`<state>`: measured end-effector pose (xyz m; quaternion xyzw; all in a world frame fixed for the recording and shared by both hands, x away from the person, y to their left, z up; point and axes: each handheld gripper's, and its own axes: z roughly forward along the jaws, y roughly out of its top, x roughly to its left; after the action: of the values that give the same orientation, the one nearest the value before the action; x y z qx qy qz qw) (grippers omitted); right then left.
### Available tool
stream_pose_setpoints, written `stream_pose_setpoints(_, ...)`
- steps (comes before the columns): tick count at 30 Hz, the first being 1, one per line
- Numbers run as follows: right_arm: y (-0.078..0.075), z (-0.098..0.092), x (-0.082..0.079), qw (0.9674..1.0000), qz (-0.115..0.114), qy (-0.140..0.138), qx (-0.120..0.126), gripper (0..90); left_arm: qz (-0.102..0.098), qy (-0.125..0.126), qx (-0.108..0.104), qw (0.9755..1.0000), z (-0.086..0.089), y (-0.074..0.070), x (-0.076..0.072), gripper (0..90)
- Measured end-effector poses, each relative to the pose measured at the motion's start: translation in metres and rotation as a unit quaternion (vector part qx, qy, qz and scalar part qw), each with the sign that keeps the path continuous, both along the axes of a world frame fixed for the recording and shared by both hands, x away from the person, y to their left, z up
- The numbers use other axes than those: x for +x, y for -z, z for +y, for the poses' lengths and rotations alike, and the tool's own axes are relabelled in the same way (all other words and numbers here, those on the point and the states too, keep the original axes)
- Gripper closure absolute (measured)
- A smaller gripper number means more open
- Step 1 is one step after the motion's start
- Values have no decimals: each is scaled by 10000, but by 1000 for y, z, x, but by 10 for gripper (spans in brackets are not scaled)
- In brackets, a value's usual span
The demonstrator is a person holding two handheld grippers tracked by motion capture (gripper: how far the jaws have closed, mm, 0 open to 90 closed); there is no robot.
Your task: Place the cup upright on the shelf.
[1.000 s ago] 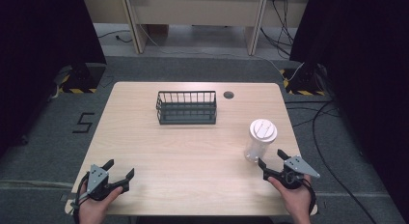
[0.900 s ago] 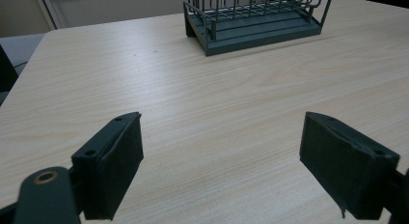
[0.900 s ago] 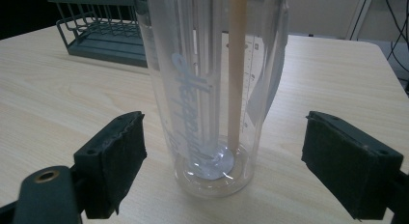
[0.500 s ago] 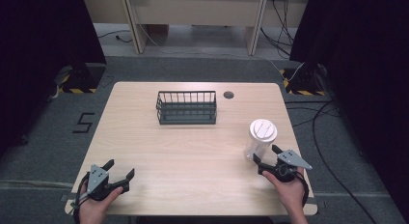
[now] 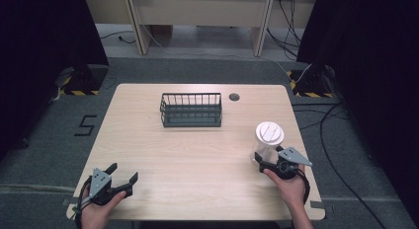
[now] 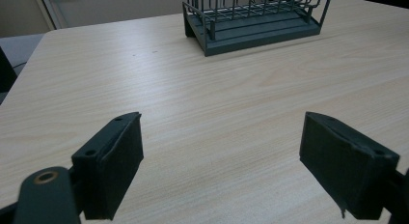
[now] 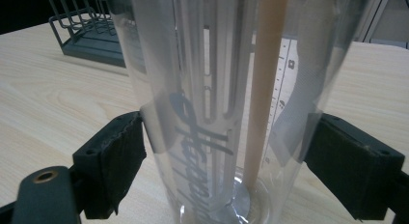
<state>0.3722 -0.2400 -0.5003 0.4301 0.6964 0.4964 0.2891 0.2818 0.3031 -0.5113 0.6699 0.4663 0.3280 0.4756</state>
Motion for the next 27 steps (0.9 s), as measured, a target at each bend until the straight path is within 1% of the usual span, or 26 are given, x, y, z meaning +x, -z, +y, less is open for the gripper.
stream_pose_setpoints(5, 3, 2, 5, 10000, -28, 8, -30, 152, 1, 7, 1, 10000, 0, 0, 0, 148)
stream_pose_setpoints(6, 4, 3, 6, 10000, -3, 10, -8, 152, 2, 8, 1, 10000, 0, 0, 0, 148)
stream_pose_setpoints(8, 5, 2, 8, 10000, -50, -17, -57, 153, 1, 11, 3, 10000, 0, 0, 0, 149)
stream_pose_setpoints(9, 5, 2, 8, 10000, -25, -17, -34, 153, 1, 12, 2, 10000, 0, 0, 0, 148)
stream_pose_setpoints(15, 8, 2, 9, 10000, -58, -47, 36, 162, 5, 24, 2, 10000, 0, 0, 0, 149)
stream_pose_setpoints(19, 8, 1, 10, 9999, -115, -82, 16, 174, 7, 21, 0, 10000, 0, 0, 0, 149)
stream_pose_setpoints(22, 8, 2, 10, 9999, -105, -99, 3, 180, 4, 24, 0, 10000, 0, 0, 0, 149)
stream_pose_setpoints(23, 7, 2, 10, 9998, -146, -123, -59, 181, 3, 25, 0, 10000, 0, 0, 0, 149)
stream_pose_setpoints(27, 6, 4, 10, 9997, -123, -163, -92, 183, 0, 21, -5, 10000, 0, 0, 0, 149)
